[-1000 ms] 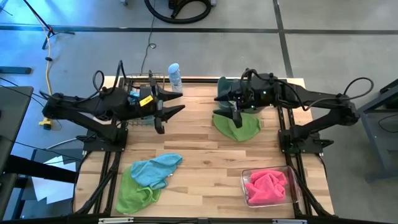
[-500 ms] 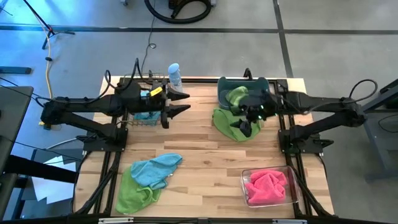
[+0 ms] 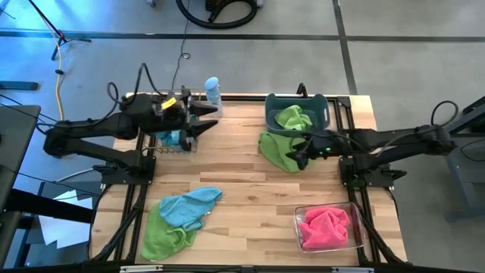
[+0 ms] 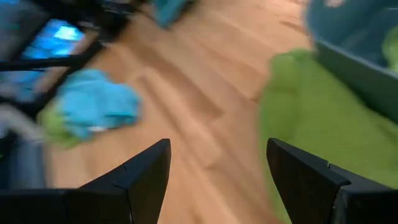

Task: Sort microfiber towel by color & place in baskets
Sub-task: Put the top green towel into the blue bin

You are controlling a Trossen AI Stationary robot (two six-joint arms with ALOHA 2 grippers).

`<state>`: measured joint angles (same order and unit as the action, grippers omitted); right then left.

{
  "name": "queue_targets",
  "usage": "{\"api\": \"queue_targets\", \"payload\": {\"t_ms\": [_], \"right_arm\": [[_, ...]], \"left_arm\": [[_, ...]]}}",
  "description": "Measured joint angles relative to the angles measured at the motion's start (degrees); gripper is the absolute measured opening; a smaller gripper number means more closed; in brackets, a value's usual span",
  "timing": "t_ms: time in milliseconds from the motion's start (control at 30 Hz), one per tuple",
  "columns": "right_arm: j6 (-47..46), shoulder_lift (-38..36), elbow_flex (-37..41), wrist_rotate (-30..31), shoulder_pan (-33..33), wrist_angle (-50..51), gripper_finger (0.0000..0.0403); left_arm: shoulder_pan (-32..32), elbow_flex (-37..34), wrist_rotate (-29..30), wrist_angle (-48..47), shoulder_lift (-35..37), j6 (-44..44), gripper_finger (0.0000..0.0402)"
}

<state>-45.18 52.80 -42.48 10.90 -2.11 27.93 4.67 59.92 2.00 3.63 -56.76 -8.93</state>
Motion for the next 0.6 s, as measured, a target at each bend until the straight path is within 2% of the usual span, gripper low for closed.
{"api": "queue_targets", "payload": {"t_ms": [167, 333, 433, 600], "right_arm": [[2.8, 9.9, -7.1, 1.4, 2.2, 2.5, 0.0259], [3.3, 23.6, -15.9, 6.1, 4.0, 15.2, 0.0259], [0.6, 30.3, -18.2, 7.3, 4.5, 19.0, 0.0259], [-6.3, 37.3, -18.9, 11.0, 4.5, 19.0, 0.0259]], "left_arm": [[0.0, 0.0, 0.8, -2.4, 2.0, -1.6, 0.0195], [0.0, 0.0, 1.4, -2.5, 2.4, -2.2, 0.0195], [-0.1, 0.0, 1.4, -2.5, 2.3, -3.0, 0.0195], [-0.1, 0.0, 1.4, -2.5, 2.3, -3.0, 0.0195]]}}
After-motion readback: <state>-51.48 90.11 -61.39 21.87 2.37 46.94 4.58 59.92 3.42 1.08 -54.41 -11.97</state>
